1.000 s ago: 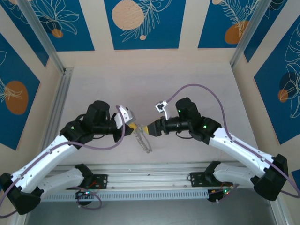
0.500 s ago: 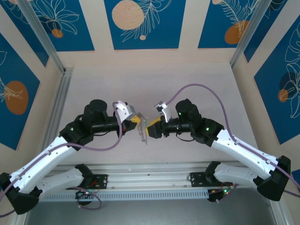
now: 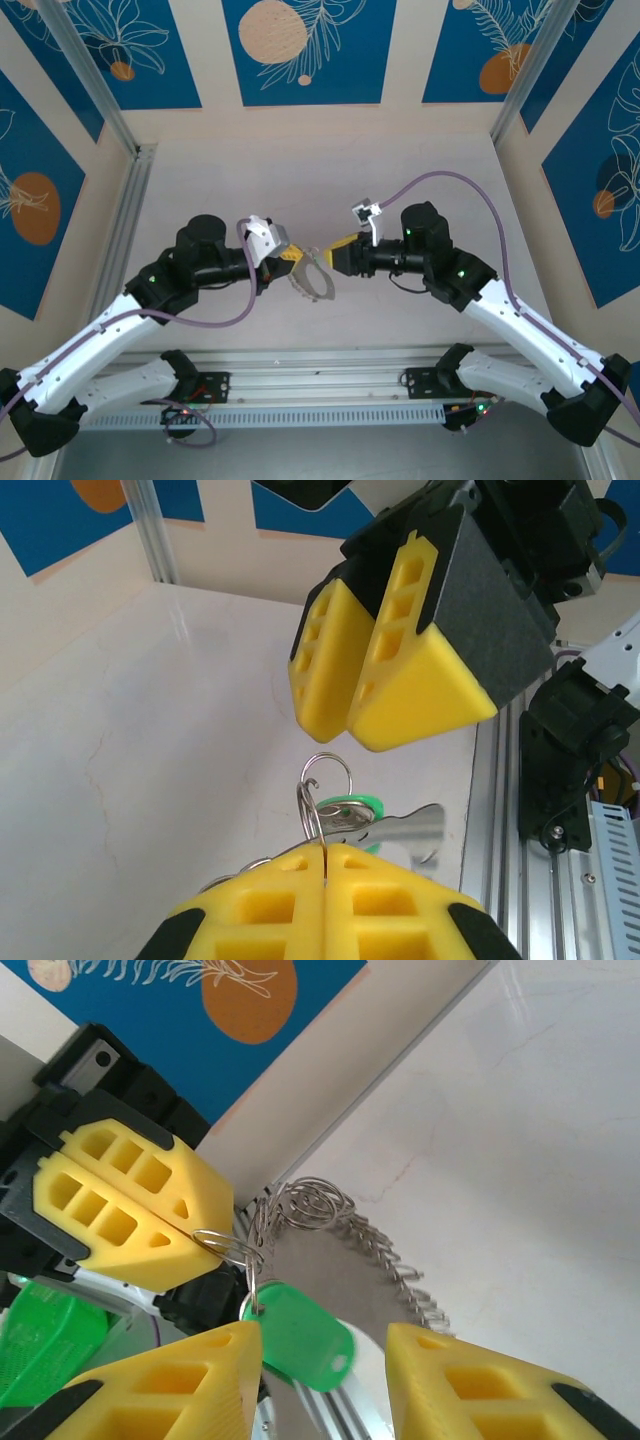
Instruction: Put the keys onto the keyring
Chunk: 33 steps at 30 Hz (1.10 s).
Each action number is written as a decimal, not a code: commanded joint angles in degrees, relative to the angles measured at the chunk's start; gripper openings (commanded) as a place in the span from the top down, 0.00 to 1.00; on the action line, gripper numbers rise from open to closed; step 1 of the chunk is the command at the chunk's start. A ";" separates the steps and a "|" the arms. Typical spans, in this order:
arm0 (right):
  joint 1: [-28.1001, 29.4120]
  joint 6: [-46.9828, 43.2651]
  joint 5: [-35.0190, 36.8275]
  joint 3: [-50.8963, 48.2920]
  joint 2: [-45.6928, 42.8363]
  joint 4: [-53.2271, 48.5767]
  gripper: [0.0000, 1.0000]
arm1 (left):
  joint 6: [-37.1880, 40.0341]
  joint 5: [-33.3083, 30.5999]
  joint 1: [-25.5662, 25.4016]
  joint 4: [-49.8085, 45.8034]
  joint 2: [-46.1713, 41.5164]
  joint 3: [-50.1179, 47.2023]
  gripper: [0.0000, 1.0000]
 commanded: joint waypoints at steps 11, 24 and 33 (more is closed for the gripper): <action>-0.96 1.01 -8.74 4.84 3.85 1.21 0.65 | 1.74 0.52 -1.17 3.89 -1.34 2.19 1.00; -1.53 3.18 -11.83 4.67 6.93 3.78 0.91 | 1.87 0.65 -1.66 5.26 -1.69 1.85 1.00; -1.05 3.11 -16.26 5.19 8.32 3.83 0.95 | 2.09 -0.13 -2.02 6.44 -1.60 1.78 1.00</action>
